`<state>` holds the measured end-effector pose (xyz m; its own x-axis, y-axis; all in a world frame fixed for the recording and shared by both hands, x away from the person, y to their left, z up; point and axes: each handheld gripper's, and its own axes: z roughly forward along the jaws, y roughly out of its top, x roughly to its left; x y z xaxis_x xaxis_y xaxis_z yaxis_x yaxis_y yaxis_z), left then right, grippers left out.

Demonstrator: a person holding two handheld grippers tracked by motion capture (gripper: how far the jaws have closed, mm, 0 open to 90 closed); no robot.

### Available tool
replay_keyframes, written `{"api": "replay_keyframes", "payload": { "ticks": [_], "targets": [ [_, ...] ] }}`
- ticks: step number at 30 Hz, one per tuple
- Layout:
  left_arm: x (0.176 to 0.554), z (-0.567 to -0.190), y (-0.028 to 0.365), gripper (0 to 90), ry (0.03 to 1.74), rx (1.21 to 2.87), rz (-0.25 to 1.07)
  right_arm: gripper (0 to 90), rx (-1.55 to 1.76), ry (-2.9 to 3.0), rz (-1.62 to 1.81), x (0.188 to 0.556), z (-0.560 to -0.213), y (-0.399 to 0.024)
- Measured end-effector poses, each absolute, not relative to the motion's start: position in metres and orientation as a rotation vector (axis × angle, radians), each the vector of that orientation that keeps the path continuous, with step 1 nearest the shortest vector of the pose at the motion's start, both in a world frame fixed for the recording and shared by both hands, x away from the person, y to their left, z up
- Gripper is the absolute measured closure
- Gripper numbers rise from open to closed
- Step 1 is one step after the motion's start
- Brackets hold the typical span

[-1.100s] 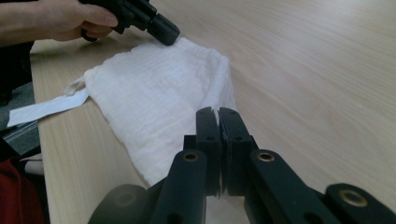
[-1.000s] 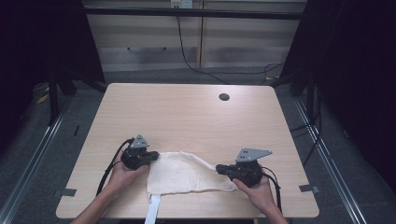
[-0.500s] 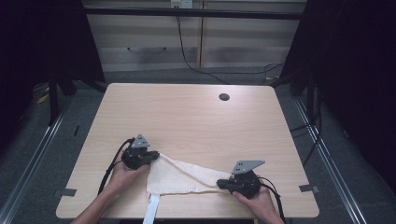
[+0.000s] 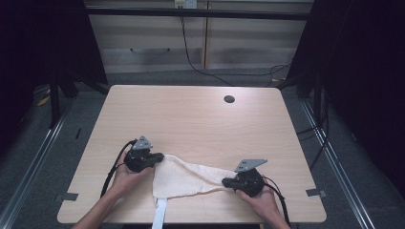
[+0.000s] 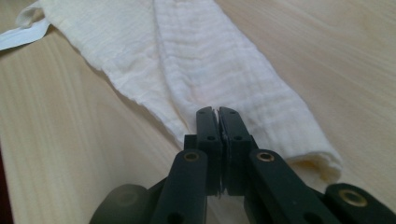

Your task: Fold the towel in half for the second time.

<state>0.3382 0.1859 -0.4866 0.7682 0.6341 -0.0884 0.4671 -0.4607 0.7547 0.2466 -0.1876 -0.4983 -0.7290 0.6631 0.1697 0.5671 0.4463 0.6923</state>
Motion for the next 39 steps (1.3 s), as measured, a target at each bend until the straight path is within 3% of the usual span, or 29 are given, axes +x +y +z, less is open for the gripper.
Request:
{"api": "replay_keyframes", "payload": {
  "ticks": [8,22,39],
  "targets": [
    [0.332,-0.471,0.187,84.2,0.791,2.064,0.252,88.3,1.122,2.52,1.11,0.26,-0.498,-0.189],
    [0.297,-0.444,0.165,83.9,0.581,2.062,0.248,88.3,1.163,2.509,1.13,0.269,-0.499,-0.192],
    [0.248,-0.472,0.165,83.8,0.457,2.244,0.154,88.2,1.166,2.503,1.108,0.268,-0.498,-0.191]
  ]
}}
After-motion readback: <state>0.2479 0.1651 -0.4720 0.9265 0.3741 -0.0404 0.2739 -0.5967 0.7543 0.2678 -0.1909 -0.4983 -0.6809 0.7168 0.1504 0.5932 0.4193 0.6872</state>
